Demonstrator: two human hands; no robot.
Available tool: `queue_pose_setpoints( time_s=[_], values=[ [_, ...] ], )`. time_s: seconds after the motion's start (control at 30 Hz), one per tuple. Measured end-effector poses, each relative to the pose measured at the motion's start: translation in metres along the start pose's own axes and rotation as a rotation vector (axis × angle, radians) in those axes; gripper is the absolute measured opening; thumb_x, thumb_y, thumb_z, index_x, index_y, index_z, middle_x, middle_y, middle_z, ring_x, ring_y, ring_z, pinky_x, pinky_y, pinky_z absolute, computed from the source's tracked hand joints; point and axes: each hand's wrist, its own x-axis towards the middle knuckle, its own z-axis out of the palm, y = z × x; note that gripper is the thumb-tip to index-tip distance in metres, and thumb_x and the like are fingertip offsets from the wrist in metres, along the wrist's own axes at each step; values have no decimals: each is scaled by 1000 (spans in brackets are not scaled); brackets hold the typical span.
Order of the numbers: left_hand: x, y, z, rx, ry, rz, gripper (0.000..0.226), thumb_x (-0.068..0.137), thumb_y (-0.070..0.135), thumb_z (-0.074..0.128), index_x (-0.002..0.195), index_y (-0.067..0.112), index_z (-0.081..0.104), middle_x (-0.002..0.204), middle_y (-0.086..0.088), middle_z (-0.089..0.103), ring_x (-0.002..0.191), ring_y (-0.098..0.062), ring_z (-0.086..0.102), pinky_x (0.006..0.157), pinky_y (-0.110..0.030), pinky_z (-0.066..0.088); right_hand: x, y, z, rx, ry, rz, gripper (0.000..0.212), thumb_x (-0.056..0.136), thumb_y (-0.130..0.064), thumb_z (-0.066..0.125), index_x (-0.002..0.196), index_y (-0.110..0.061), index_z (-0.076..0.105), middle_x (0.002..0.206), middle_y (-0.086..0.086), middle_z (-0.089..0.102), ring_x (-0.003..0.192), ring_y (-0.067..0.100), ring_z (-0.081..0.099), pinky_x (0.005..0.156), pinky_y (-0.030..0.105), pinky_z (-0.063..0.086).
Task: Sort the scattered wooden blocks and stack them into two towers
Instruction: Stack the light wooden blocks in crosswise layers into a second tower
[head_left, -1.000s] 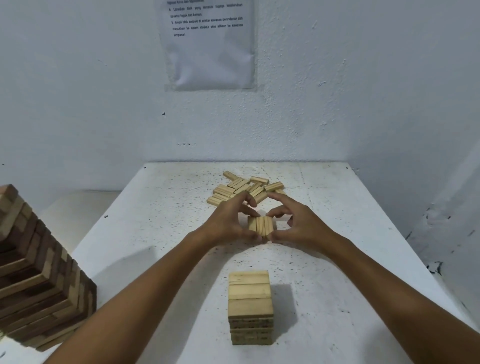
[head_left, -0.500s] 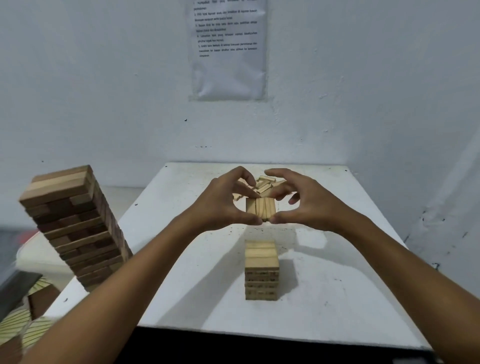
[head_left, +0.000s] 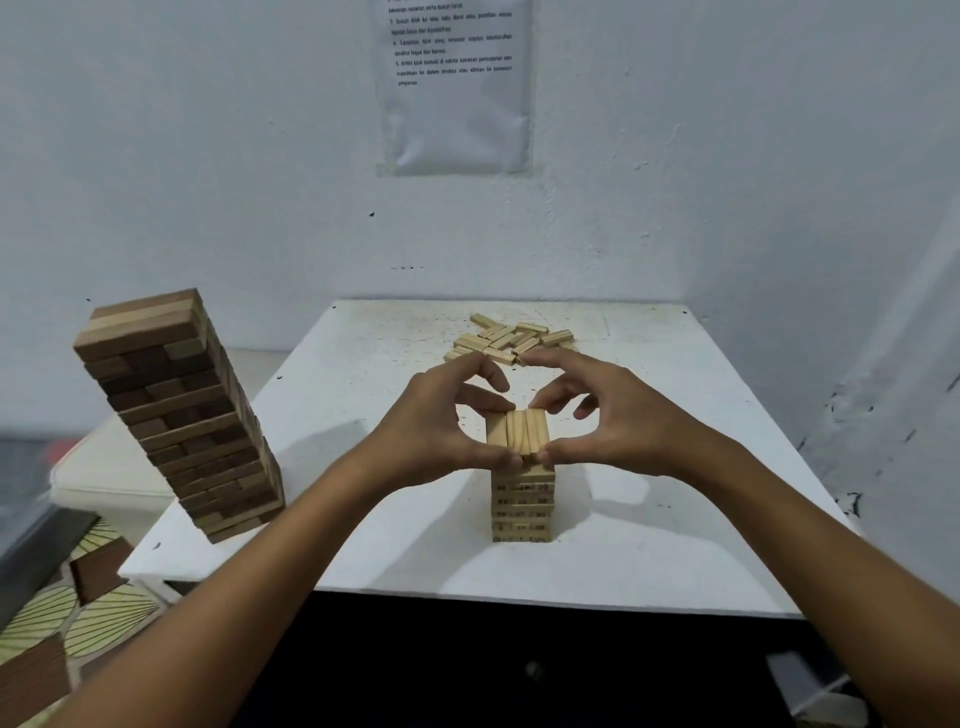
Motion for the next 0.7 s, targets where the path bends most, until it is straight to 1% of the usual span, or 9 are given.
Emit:
queue_pose_setpoints(
  time_s=[0.17, 0.33, 0.43, 0.5, 0.7],
  values=[
    [-3, 0, 1, -4, -5, 4, 56, 57, 24, 93, 97, 26, 54, 101, 8, 74, 96, 8, 62, 63, -7, 38, -3, -2, 2, -17, 1, 3, 86, 69, -24, 86, 139, -42, 41, 107, -18, 65, 104, 0, 56, 83, 18, 44],
    [-6, -2, 3, -4, -10, 7, 54, 57, 25, 93, 93, 31, 52, 101, 9, 74, 98, 3, 63, 63, -10, 38, -6, -3, 2, -23, -5, 0, 85, 68, -24, 86, 138, -44, 40, 105, -18, 65, 102, -1, 56, 83, 19, 45],
    [-6, -2, 5, -1, -15, 1, 54, 58, 27, 92, 93, 33, 52, 102, 11, 73, 100, 3, 62, 65, -13, 38, -8, -2, 2, -28, -4, 0, 86, 68, -25, 86, 138, -45, 40, 105, -19, 64, 102, -2, 56, 83, 18, 45],
    [-6, -2, 6, 4, -20, -3, 53, 59, 28, 92, 94, 34, 52, 104, 12, 73, 101, 4, 62, 65, -12, 39, -8, -1, 3, -28, -1, 0, 86, 68, -25, 86, 137, -47, 40, 104, -20, 65, 102, -2, 56, 82, 18, 45],
    [-6, -3, 8, 1, -27, -4, 53, 61, 28, 91, 96, 34, 52, 107, 10, 72, 103, 2, 61, 65, -9, 39, -9, 1, 3, -25, 3, 1, 82, 68, -26, 87, 128, -54, 37, 106, -19, 64, 100, -3, 56, 82, 19, 46]
  ],
)
